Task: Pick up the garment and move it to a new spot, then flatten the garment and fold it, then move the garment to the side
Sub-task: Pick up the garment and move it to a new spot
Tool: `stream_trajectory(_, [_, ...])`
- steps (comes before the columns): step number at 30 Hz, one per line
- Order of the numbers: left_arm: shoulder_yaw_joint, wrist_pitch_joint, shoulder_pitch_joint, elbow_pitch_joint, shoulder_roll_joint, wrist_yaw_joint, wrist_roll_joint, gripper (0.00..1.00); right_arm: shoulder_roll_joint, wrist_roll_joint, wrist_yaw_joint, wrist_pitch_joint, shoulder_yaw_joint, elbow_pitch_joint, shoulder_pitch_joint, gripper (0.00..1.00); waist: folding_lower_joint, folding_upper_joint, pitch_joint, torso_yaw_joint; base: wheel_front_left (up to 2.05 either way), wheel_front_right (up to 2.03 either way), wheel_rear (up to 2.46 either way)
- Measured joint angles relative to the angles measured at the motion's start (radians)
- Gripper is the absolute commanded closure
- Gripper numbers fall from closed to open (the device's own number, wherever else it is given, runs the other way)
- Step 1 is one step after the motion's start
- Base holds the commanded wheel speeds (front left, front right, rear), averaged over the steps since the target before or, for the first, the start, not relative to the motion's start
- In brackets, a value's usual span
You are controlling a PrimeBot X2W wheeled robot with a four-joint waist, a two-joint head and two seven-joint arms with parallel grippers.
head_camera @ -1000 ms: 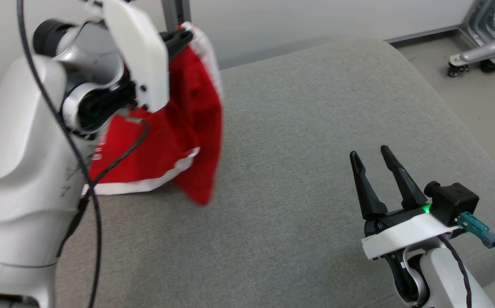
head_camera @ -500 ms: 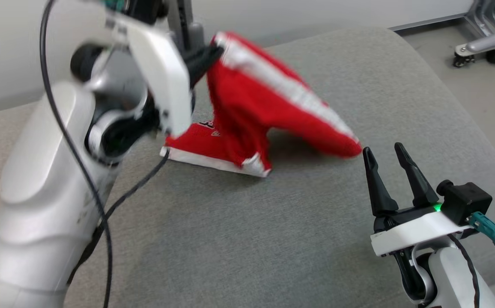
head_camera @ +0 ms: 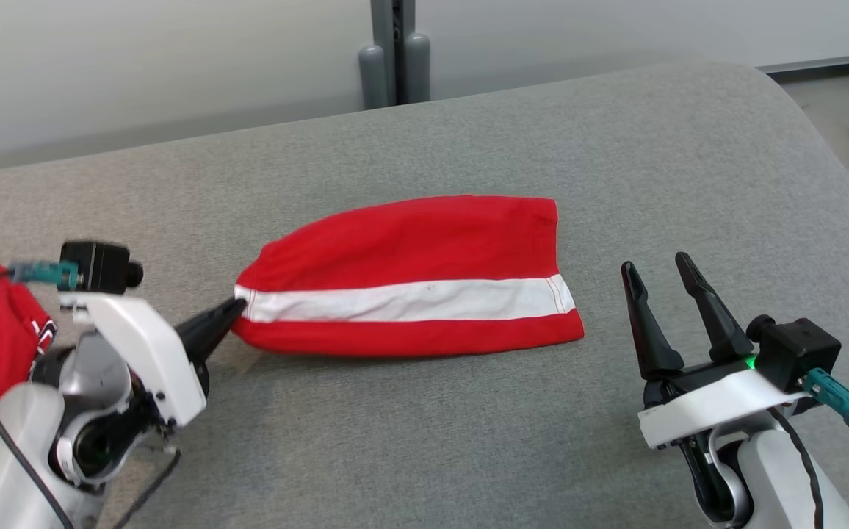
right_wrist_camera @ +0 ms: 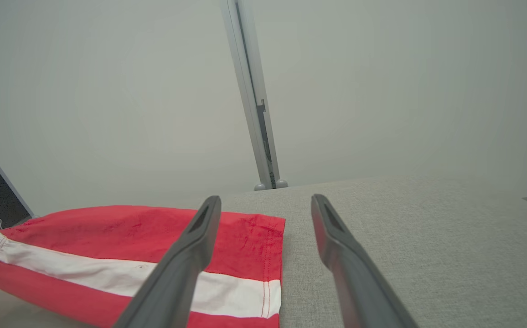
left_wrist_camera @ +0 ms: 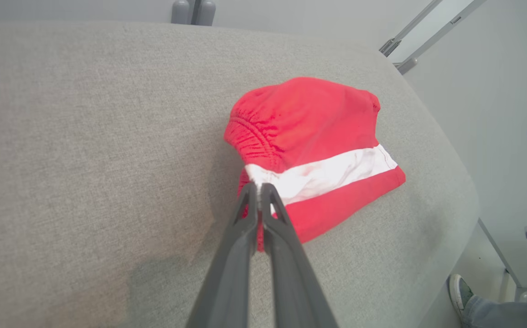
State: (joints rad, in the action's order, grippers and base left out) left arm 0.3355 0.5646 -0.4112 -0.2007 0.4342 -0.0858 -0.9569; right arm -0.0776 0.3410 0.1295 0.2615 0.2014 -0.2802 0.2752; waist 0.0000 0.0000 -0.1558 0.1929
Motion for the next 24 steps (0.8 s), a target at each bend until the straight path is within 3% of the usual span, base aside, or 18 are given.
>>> stream_trajectory(7, [-0.021,-0.08,0.142,-0.062,-0.02,0.0,-0.033,1.0,-0.022,0.0,0.0,0.0,0.003,-0.008,-0.014,0.0,0.0,0.0,0.012,-0.047,0.0,0.0,0.0])
stream_trajectory(13, [-0.022,-0.13,0.168,-0.127,-0.031,-0.001,-0.027,1.0,-0.042,-0.007,0.0,0.0,0.005,-0.015,-0.015,0.0,0.0,0.0,0.018,-0.071,0.0,0.0,0.0])
stream_trajectory(14, [-0.023,-0.149,0.171,-0.147,-0.036,-0.005,-0.023,0.77,-0.049,-0.008,0.0,0.0,0.007,-0.02,-0.019,0.0,0.0,0.0,0.023,-0.079,0.0,0.0,0.0])
stream_trajectory(15, [-0.019,-0.156,0.172,-0.158,-0.039,-0.009,-0.021,0.24,-0.05,-0.009,0.0,0.0,0.009,-0.021,-0.019,0.0,0.0,0.0,0.025,-0.083,0.0,0.0,0.0])
stream_trajectory(16, [-0.016,-0.159,0.174,-0.168,-0.042,-0.01,-0.021,0.0,-0.049,-0.009,0.0,0.0,0.012,-0.023,-0.019,0.0,0.0,0.0,0.029,-0.086,0.0,0.0,0.0])
stream_trajectory(24, [-0.007,-0.231,0.18,-0.187,-0.056,-0.013,0.01,0.0,-0.054,-0.008,0.0,0.0,0.021,-0.034,-0.019,0.0,0.0,0.0,0.056,-0.098,0.0,0.0,0.0])
